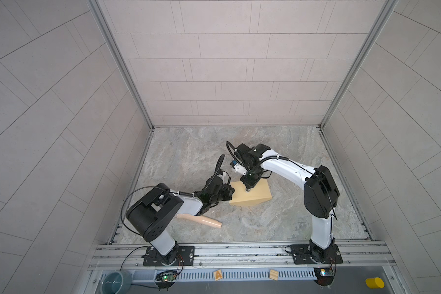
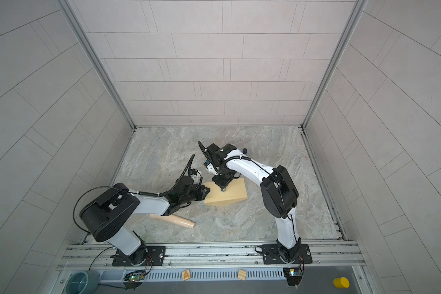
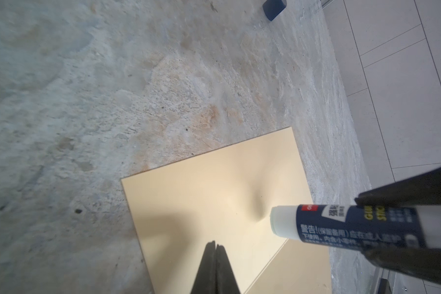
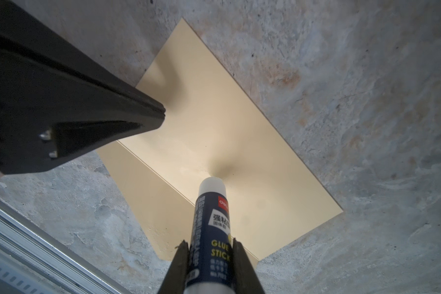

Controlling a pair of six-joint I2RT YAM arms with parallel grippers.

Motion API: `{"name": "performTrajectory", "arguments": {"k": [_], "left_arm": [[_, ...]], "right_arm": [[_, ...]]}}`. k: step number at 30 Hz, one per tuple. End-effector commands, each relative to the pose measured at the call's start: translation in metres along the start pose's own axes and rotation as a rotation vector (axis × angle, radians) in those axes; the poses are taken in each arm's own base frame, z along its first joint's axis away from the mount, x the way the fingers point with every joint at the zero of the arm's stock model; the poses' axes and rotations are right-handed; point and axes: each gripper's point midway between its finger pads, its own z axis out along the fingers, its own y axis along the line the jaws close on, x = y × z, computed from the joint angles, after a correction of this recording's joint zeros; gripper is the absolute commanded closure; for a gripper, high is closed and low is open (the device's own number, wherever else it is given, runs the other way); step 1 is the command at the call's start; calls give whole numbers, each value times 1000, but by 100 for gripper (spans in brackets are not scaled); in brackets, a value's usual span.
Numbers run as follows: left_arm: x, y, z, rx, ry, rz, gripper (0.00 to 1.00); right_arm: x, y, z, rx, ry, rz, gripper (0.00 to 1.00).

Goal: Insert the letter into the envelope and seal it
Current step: 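Lower the glue stick tip onto the envelope with right while left holds it, then rub the glue stick tip across the envelope flap with the right gripper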

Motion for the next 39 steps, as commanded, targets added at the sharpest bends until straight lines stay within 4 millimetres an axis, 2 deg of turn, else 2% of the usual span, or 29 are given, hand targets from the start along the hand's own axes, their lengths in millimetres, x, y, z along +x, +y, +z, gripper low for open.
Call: {"name": "performTrajectory", "arguments": {"k": [1, 12, 25, 39], "left_arm": [[-4, -3, 6, 12, -4, -17, 100], [2, 7, 9, -40, 26, -21, 100], [6, 9, 12, -64, 65, -15, 100], [12, 20, 14, -119, 98, -13, 100]], "right_arm": [[-6, 0, 4, 11, 6, 5, 100], [-10, 2, 15, 13, 28, -1, 100], [0, -6, 25, 62, 94, -6, 100], [6, -11, 27, 73, 124, 5, 100]]}}
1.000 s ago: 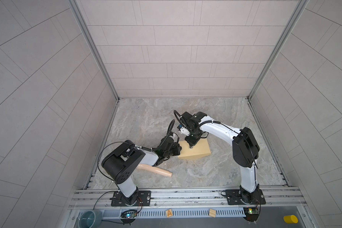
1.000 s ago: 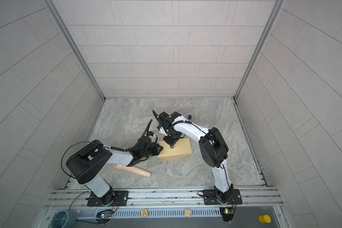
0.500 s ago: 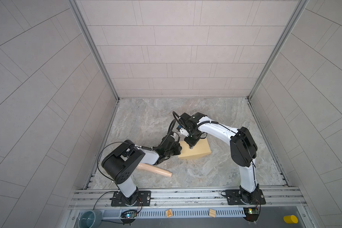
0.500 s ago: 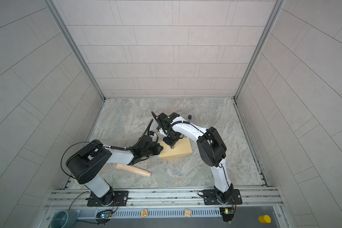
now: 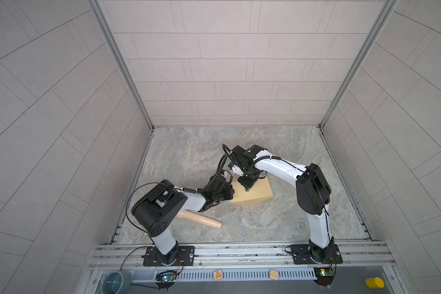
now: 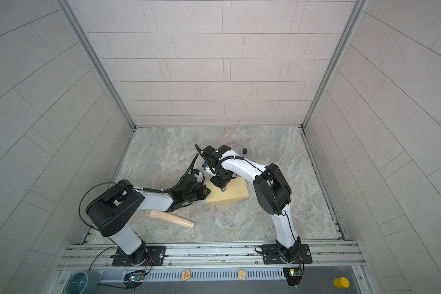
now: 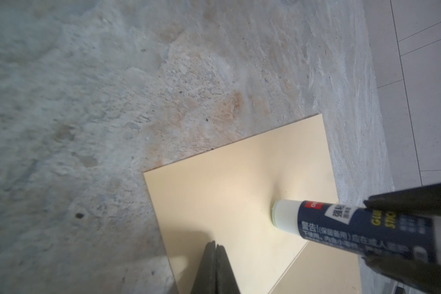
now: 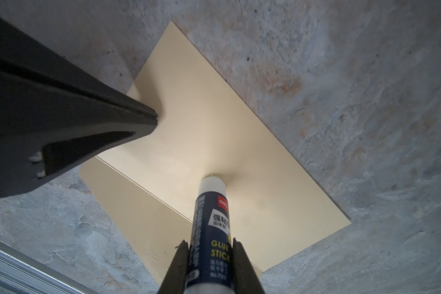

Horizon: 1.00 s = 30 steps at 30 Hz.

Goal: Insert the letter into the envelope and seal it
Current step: 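Rub the glue stick tip across the envelope flap with the right gripper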

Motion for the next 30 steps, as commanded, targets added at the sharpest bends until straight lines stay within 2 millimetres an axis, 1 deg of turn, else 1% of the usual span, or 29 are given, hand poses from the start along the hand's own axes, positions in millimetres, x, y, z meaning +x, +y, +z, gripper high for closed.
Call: {"name": "performTrajectory", "arguments": {"k": [1, 3, 11, 18, 30], "left_arm": [[5, 12, 4, -61, 33, 3, 100], [6, 14, 4, -77, 45, 28, 100], [11, 23, 5, -118, 64, 26, 100], [12, 25, 5, -129, 69, 29, 100], [12, 26, 5, -135, 69, 34, 100]], "right_arm": [[10, -4, 9, 18, 65, 12, 100], [11, -6, 8, 19, 64, 15, 100], [17, -15, 7, 26, 69, 41, 100], [24, -25, 6, 40, 79, 60, 100], [45, -43, 7, 76, 123, 94, 100]]}}
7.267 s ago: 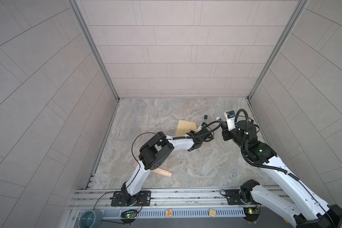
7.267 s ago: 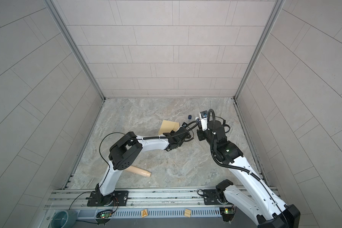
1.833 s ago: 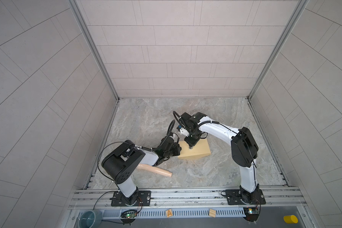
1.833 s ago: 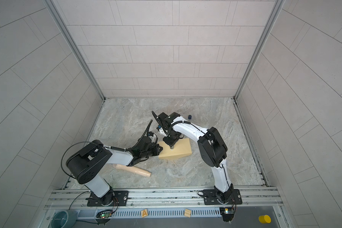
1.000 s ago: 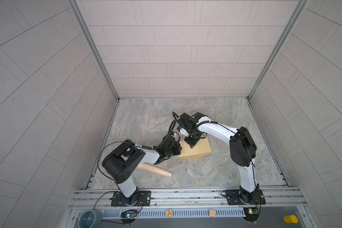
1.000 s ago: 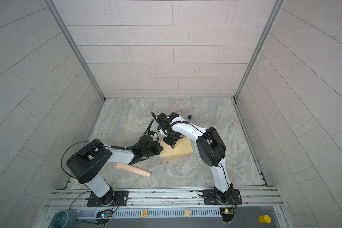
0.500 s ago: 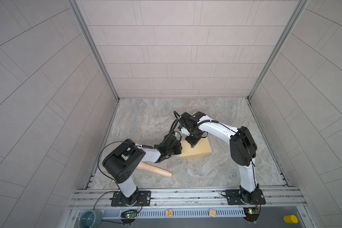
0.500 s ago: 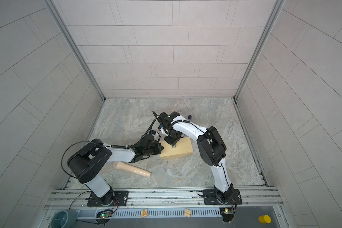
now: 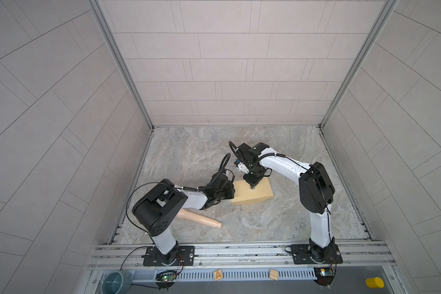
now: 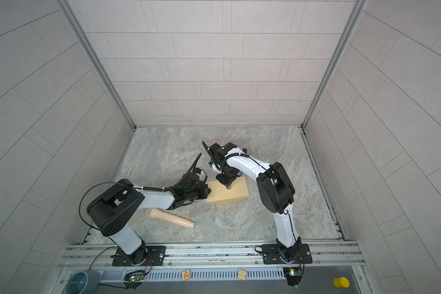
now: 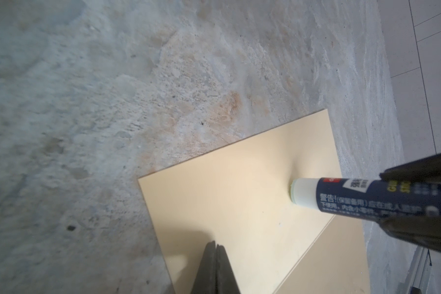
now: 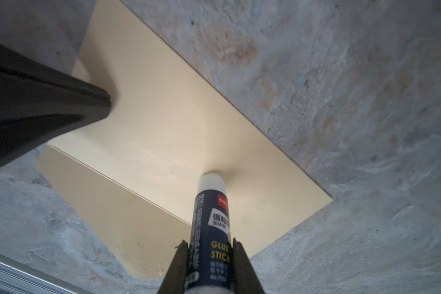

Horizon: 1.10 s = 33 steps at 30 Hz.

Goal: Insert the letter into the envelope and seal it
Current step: 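Rub the glue stick tip across the envelope flap with the right gripper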

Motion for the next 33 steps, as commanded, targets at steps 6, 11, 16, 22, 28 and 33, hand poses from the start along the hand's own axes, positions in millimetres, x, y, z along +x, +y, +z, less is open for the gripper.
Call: {"name": "performTrajectory", "arguments": {"k": [6, 11, 16, 22, 28, 33], "left_arm": [[17, 23, 4, -89, 59, 2, 100], [17, 23, 4, -90, 59, 2, 100], [17, 23, 4, -90, 61, 1, 100], [18, 23, 5, -89, 62, 3, 100], [16, 22, 5, -86, 60, 3, 100], [16, 21, 5, -83, 59, 2, 100]], "right_arm": [[26, -20, 4, 62, 86, 35, 100], [13, -16, -8, 38, 21, 44, 100], [-1, -9, -41, -11, -122, 58, 100], [-12, 1, -76, -71, -261, 74, 100], [-14, 8, -68, -71, -226, 57, 100], [-17, 18, -52, -65, -171, 36, 100]]}}
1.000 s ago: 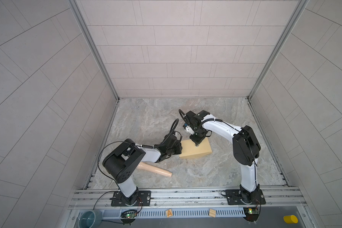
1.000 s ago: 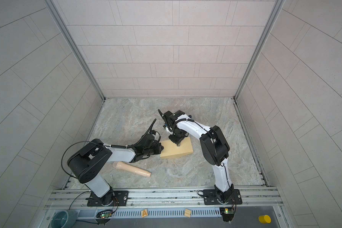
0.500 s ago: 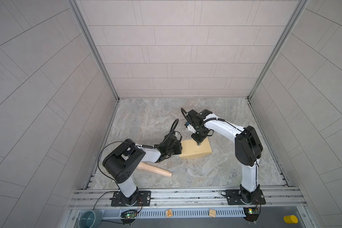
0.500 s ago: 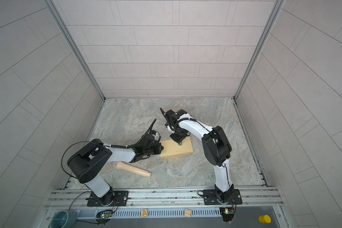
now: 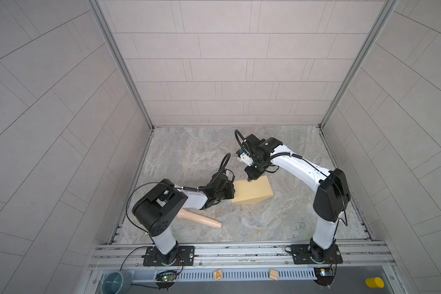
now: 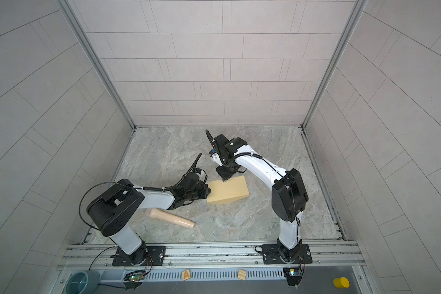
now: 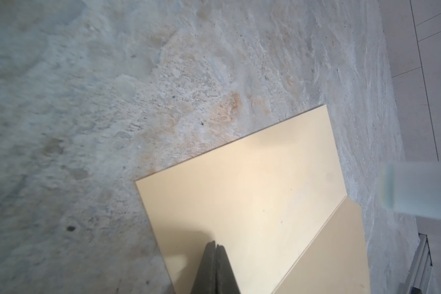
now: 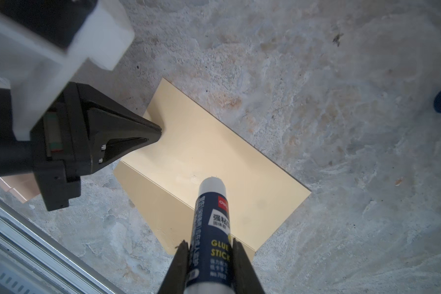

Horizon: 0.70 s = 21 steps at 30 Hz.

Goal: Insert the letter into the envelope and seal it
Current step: 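Rub the glue stick tip across the envelope flap with the right gripper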

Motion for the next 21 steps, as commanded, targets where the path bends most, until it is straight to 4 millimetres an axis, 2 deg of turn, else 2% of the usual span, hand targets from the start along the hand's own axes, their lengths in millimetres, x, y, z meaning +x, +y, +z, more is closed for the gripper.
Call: {"name": "performTrajectory", "arguments": {"k": [1, 10, 21], "left_arm": [[17, 22, 5, -83, 58, 1, 100], [16, 21, 5, -76, 57, 0, 100], [15, 20, 5, -72, 55, -1, 100]], "right_arm": [[2, 7, 8, 7, 44, -6, 100], [1, 20, 31, 22, 107, -38, 100], [5, 22, 48, 52, 161, -57, 100]]}}
